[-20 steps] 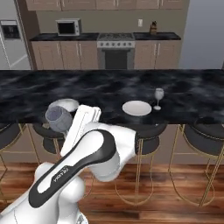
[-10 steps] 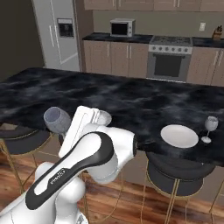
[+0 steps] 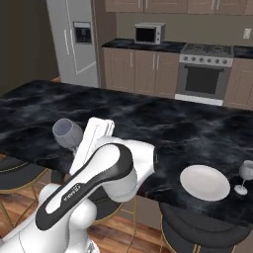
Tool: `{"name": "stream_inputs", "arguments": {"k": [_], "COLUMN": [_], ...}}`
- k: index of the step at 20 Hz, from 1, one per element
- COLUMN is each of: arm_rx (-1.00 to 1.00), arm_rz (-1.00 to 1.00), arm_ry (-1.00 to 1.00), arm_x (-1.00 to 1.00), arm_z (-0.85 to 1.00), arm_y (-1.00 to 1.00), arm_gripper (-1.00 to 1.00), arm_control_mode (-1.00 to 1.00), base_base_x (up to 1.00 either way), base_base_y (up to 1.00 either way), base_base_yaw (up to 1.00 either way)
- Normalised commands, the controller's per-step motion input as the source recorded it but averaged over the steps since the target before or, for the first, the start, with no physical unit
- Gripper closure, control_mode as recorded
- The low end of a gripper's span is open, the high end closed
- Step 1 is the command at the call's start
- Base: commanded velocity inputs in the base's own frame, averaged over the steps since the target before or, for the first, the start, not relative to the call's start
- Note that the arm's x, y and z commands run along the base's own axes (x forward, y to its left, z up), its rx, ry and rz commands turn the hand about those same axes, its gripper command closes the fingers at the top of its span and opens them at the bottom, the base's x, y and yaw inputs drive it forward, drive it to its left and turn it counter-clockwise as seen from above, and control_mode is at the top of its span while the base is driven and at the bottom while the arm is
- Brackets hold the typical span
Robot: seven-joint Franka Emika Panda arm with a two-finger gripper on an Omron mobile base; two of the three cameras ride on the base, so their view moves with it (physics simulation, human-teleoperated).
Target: Retrieve the wine glasses from the counter and place one next to each plate.
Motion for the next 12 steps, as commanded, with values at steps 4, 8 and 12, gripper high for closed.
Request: {"name": "stream_inputs", "arguments": {"k": [4, 8, 12], "arm_rx": [0.00, 0.00, 0.00], "arm_rz": [0.00, 0.00, 0.00], "arm_ry": [0.00, 0.00, 0.00], "arm_x": [0.00, 0.00, 0.00], "arm_z": [0.00, 0.00, 0.00], "arm_y": [0.00, 0.00, 0.00], "arm_gripper": [1.00, 1.00, 1.00], "arm_control_mode": [1.00, 1.00, 1.00], "base_base_x": [0.86, 0.88, 0.85], "base_base_y": [0.00, 0.00, 0.14], "base_base_yaw": [0.00, 0.01, -0.34]}}
